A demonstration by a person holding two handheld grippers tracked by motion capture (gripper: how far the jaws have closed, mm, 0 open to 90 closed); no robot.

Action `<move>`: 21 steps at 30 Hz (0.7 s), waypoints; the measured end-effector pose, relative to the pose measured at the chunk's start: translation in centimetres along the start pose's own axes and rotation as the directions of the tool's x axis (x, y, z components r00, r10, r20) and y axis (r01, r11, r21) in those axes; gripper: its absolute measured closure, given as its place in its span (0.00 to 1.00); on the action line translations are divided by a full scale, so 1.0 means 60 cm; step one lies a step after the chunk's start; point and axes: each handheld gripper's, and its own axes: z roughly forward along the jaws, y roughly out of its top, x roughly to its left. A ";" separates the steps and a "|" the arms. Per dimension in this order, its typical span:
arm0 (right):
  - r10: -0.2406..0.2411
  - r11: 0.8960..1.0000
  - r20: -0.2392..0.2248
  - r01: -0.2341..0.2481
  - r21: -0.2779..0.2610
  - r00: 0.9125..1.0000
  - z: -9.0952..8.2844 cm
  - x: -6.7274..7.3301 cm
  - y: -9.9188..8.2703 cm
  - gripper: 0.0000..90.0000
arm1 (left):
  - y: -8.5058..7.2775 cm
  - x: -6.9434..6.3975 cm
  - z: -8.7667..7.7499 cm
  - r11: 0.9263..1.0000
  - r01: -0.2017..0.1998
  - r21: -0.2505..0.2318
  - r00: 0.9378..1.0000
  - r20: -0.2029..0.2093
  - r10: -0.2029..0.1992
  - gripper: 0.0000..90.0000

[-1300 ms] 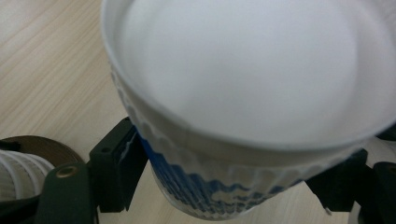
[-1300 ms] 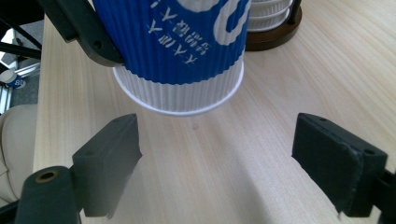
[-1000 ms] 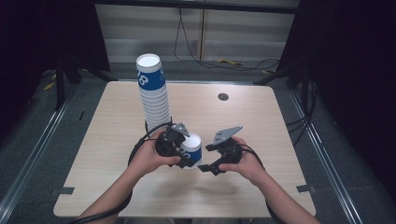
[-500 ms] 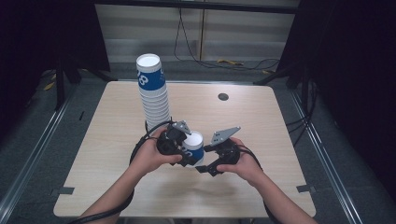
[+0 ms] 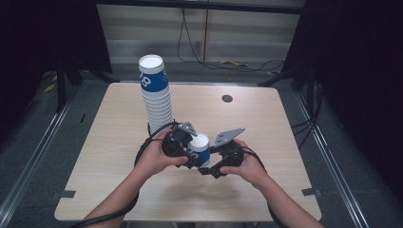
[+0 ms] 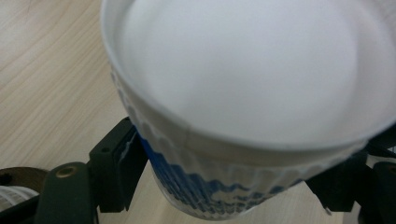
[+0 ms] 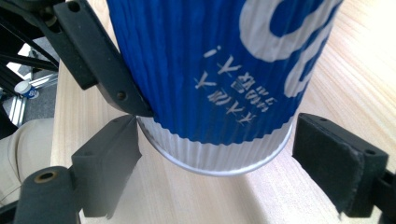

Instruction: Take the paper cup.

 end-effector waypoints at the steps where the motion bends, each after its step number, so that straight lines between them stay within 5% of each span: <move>1: 0.000 1.000 0.000 0.000 0.000 1.000 0.000 0.000 0.000 0.16 | 0.000 0.000 0.000 1.000 0.000 0.000 1.000 0.000 0.000 0.25; 21: 0.014 1.000 -0.012 -0.015 -0.024 1.000 0.005 0.001 -0.001 0.17 | -0.001 -0.002 0.002 1.000 0.011 -0.012 1.000 0.007 -0.011 0.25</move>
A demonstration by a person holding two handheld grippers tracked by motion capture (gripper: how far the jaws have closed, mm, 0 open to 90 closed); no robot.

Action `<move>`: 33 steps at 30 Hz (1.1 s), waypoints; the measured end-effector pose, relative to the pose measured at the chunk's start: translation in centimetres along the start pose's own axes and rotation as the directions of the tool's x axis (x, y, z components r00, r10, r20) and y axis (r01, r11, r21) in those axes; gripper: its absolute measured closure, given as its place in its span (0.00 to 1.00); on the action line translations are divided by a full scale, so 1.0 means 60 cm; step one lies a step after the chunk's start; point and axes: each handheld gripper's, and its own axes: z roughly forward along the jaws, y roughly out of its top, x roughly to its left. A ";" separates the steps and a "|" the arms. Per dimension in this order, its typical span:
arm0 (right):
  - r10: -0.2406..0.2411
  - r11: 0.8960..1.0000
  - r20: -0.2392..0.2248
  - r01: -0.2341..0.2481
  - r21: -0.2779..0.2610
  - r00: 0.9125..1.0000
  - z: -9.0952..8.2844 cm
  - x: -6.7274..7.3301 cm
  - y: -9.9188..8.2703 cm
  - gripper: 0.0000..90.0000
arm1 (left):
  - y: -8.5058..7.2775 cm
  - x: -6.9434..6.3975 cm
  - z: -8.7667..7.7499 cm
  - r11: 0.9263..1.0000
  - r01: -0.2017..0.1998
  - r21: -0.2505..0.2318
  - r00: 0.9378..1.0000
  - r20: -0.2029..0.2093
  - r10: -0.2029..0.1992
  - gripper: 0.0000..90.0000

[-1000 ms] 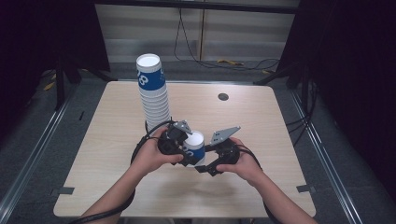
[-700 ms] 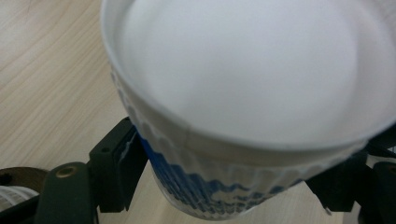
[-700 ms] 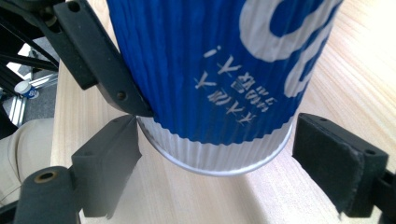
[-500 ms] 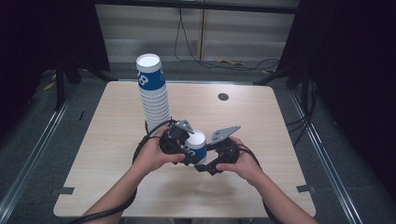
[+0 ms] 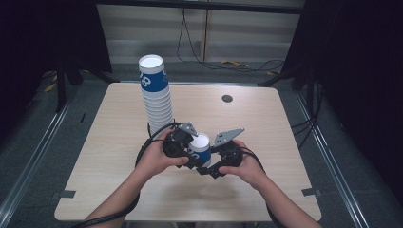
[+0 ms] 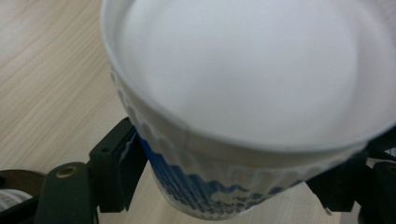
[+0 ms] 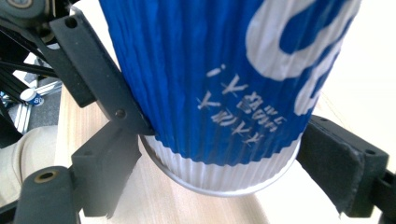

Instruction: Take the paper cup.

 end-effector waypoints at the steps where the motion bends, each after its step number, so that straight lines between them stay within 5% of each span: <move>1: 0.000 1.000 0.000 0.000 0.000 1.000 0.000 0.000 0.000 0.17 | 0.000 0.000 0.000 1.000 0.000 0.000 1.000 0.000 0.000 0.25; 12: -0.013 1.000 0.011 0.013 0.005 1.000 -0.007 0.000 0.006 0.19 | 0.000 0.006 -0.005 0.999 0.030 -0.022 0.999 0.017 -0.030 0.24; 33: -0.008 1.000 0.012 0.008 -0.008 1.000 -0.014 -0.003 0.005 0.19 | 0.004 0.003 -0.017 0.999 0.025 -0.044 1.000 0.006 -0.025 0.25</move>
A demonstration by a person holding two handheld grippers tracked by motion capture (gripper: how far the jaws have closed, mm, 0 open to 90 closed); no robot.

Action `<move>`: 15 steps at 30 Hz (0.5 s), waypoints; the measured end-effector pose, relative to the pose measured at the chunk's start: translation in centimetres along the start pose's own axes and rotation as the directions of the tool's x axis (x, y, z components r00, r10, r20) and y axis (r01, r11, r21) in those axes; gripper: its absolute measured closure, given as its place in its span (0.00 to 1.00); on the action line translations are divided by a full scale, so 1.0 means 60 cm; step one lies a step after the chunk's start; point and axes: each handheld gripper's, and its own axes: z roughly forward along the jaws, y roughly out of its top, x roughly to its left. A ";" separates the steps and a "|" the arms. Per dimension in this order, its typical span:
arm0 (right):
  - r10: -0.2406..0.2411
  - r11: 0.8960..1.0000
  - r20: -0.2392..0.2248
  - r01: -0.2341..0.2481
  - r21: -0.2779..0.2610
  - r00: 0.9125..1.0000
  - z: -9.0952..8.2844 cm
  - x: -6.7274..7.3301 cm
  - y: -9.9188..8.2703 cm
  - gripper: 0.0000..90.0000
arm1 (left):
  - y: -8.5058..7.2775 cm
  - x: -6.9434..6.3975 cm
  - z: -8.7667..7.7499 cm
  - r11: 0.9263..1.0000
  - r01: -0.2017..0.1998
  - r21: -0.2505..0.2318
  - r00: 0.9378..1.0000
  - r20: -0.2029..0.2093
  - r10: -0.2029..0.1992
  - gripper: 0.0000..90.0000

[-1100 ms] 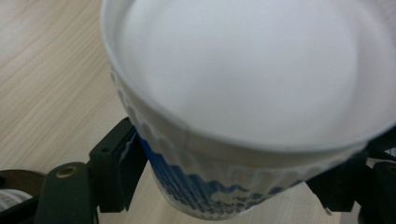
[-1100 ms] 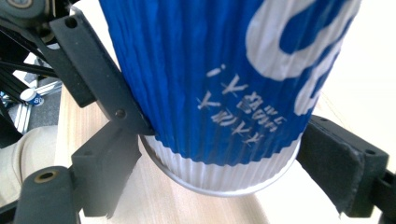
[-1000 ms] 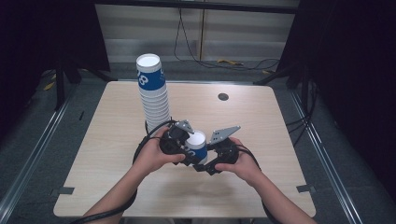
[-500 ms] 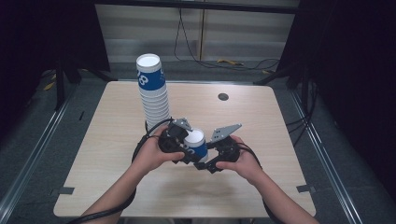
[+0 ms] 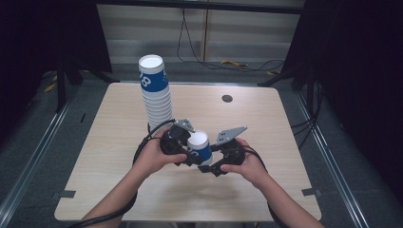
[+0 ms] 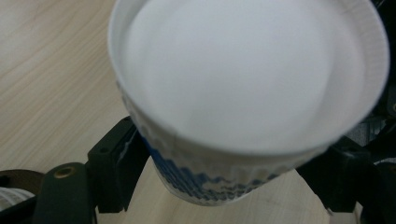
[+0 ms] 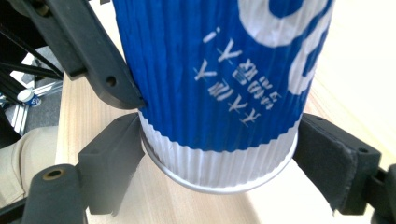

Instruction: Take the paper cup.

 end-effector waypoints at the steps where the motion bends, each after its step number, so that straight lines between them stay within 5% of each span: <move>1: 0.000 1.000 0.000 0.000 0.000 1.000 0.000 0.000 0.000 0.19 | 0.000 0.000 0.000 1.000 0.000 0.000 1.000 0.000 0.000 0.25; 15: 0.001 1.000 -0.003 -0.001 0.023 1.000 0.003 -0.002 -0.006 0.16 | 0.002 -0.001 -0.006 1.000 -0.022 0.011 1.000 0.005 0.022 0.28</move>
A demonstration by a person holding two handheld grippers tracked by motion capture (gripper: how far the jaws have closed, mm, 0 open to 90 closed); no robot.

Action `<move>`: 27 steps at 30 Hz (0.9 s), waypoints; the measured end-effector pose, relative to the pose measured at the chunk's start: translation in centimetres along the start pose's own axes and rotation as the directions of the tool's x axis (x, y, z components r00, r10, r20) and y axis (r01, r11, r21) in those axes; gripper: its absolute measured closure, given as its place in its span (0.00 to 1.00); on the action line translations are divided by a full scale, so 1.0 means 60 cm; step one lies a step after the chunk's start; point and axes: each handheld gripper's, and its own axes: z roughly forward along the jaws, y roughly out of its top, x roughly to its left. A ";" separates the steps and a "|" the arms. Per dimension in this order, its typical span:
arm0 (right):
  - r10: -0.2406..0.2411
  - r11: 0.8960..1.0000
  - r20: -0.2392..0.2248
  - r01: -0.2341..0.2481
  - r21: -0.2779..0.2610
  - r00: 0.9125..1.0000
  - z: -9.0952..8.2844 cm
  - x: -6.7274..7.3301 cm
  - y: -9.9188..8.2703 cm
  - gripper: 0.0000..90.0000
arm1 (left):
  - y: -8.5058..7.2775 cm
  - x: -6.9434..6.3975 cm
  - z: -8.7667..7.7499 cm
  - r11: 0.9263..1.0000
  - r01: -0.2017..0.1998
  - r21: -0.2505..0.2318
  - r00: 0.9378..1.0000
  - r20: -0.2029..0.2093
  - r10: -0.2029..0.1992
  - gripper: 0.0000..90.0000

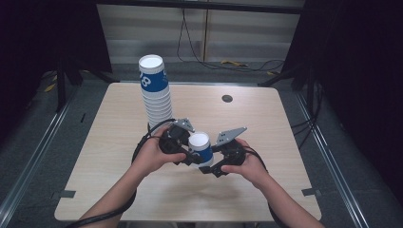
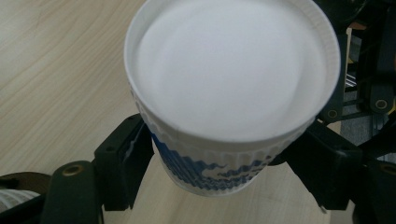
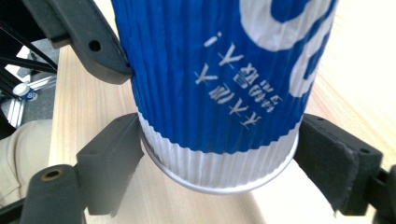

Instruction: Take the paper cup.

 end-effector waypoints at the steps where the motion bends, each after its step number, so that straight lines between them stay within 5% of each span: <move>1: 0.005 1.000 -0.005 -0.005 -0.001 1.000 0.001 0.000 0.000 0.16 | 0.001 0.000 0.001 1.000 -0.002 -0.004 1.000 0.005 0.002 0.28; 11: 0.006 1.000 -0.001 -0.006 -0.028 1.000 0.006 0.003 0.007 0.17 | 0.003 0.002 0.002 1.000 -0.004 -0.017 1.000 0.019 0.004 0.28; 27: -0.048 0.998 0.038 0.047 0.048 0.998 -0.016 0.001 0.011 0.24 | -0.018 0.000 -0.001 0.999 -0.030 0.015 1.000 0.006 0.030 0.22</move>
